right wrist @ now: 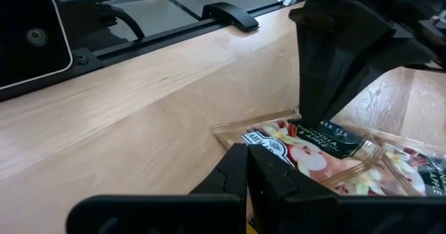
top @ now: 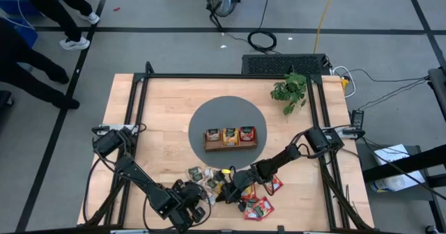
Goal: Pick & Place Tea
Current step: Put the brown tea bag into the left slot of the wooden organizer
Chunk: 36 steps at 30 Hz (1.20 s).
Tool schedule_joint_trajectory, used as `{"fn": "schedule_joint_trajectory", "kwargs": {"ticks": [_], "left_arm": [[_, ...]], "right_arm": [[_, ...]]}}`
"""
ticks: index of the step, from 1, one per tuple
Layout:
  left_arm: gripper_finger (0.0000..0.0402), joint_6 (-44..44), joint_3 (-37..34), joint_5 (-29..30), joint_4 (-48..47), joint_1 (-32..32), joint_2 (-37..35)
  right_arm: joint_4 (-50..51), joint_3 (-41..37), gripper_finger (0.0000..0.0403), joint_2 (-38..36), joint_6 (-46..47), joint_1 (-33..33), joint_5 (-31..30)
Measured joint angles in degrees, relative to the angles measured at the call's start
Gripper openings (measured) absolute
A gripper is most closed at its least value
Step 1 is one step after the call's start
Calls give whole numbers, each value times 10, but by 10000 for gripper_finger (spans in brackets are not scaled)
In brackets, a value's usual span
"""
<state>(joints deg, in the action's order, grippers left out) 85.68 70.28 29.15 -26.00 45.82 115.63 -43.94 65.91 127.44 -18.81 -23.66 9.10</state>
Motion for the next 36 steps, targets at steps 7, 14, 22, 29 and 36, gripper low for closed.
{"fn": "schedule_joint_trajectory", "kwargs": {"ticks": [7, 14, 22, 29, 36], "left_arm": [[4, -37, 20, 0, -13, 0, -11], [3, -75, 109, -1, -136, 0, -13], [2, -103, 215, -9, -294, -1, -13], [1, -142, 266, -6, -344, -9, -13], [1, -153, 266, 14, -341, -15, -14]], "right_arm": [[-8, -1, 0, 0, -1, 0, -2], [-7, -11, 0, -28, -2, -5, 2], [-26, -96, 0, -163, -32, -36, -3], [-65, -211, 15, -306, -6, -55, 0], [-178, -324, 45, -356, 34, -57, -56]]}}
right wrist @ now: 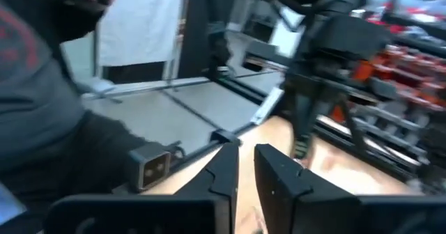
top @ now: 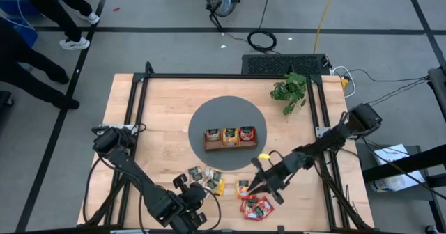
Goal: Pick & Place Tea
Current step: Put the brown tea bag into the left slot of the wooden organizer
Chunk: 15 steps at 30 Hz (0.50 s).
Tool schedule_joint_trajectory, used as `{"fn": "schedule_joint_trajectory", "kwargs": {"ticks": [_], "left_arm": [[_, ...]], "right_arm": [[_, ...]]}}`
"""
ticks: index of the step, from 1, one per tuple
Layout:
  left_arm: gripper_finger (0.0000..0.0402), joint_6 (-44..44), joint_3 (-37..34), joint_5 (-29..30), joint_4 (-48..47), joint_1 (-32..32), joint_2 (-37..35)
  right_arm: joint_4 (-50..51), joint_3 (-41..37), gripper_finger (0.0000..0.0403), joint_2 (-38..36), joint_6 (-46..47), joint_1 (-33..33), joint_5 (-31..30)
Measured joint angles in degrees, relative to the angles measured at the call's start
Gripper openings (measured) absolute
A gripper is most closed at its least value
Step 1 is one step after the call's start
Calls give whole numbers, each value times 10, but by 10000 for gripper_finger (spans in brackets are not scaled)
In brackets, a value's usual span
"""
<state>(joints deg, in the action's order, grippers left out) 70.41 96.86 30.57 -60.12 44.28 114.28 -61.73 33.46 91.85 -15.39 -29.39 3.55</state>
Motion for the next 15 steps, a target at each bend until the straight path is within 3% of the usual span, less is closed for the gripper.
{"fn": "schedule_joint_trajectory", "kwargs": {"ticks": [5, 15], "left_arm": [[1, -3, 0, 9, 1, -4, 0], [0, -79, 0, -9, 6, -44, 0]], "right_arm": [[-36, -17, 67, 2, 5, 2, -84], [-73, -5, 150, 2, 34, 9, -96]]}}
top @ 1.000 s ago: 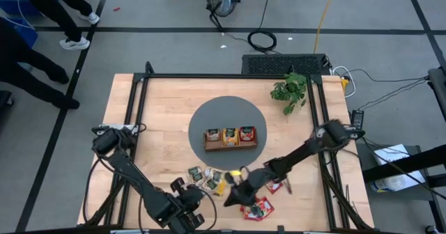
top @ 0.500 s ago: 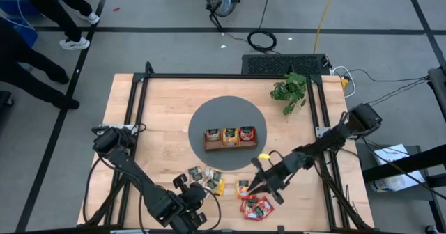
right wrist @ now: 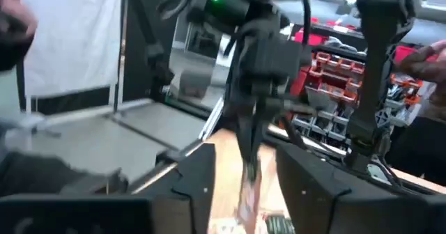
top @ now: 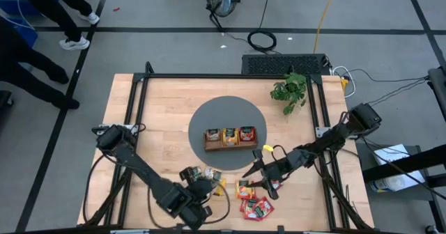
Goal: Pick & Place Tea
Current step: Put the brown tea bag into the left slot of the wooden organizer
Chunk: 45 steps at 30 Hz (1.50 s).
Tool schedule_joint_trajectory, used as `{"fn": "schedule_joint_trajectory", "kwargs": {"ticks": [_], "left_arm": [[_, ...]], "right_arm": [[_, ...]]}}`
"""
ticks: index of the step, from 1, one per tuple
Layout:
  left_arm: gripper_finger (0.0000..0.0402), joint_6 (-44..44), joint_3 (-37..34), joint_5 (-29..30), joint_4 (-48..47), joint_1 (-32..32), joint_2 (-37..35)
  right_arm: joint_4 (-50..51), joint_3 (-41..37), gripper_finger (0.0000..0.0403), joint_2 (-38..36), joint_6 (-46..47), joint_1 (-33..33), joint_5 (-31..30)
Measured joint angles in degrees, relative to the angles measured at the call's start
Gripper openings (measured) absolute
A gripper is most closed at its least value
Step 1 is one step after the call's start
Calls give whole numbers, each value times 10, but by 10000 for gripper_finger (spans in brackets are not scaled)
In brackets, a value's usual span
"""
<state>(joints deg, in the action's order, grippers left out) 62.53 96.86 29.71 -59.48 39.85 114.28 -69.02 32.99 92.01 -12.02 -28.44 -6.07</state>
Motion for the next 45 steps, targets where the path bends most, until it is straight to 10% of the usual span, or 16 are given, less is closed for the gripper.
{"fn": "schedule_joint_trajectory", "kwargs": {"ticks": [15, 45], "left_arm": [[0, -164, 0, 29, 104, -40, 0], [0, -235, 0, 34, 152, -87, 0]], "right_arm": [[217, 83, 216, 1, 83, 53, 64], [229, 91, 132, 37, 114, 75, 19]]}}
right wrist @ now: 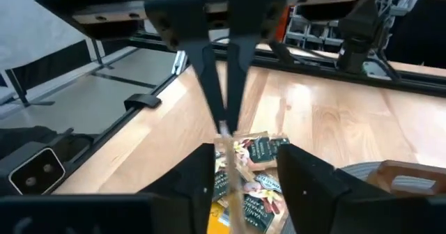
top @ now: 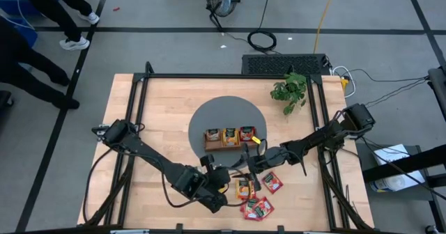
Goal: Pick & Place Tea
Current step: Put the brown tea bag into the left slot of the wooden organizer
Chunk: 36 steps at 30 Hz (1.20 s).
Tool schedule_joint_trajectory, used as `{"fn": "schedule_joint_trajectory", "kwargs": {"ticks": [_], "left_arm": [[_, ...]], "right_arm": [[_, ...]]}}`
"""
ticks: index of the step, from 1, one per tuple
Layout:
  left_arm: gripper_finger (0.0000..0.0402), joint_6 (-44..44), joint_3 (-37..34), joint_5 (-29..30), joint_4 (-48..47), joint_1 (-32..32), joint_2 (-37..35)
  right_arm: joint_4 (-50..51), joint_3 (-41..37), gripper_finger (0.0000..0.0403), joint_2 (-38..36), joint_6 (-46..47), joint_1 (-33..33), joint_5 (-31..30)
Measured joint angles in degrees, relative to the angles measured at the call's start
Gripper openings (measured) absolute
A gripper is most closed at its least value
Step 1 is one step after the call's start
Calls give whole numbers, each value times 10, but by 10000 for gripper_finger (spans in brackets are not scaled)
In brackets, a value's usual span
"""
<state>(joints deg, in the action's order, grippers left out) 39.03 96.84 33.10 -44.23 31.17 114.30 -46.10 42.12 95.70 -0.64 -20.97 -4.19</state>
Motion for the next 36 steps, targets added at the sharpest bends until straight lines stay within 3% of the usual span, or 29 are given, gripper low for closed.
{"fn": "schedule_joint_trajectory", "kwargs": {"ticks": [8, 14, 23, 36], "left_arm": [[0, -3, 0, 0, -6, -1, 0], [0, -1, 0, 0, -6, 1, 0], [5, -7, 0, -1, 5, 1, 0], [145, -26, -1, 0, 7, 20, -3]], "right_arm": [[0, 12, 74, 14, -13, 0, 1], [-4, 12, 9, 14, -20, 0, 30], [-4, 11, 1, 14, -24, 0, 30], [-47, -4, 0, 14, -30, 2, 46]]}}
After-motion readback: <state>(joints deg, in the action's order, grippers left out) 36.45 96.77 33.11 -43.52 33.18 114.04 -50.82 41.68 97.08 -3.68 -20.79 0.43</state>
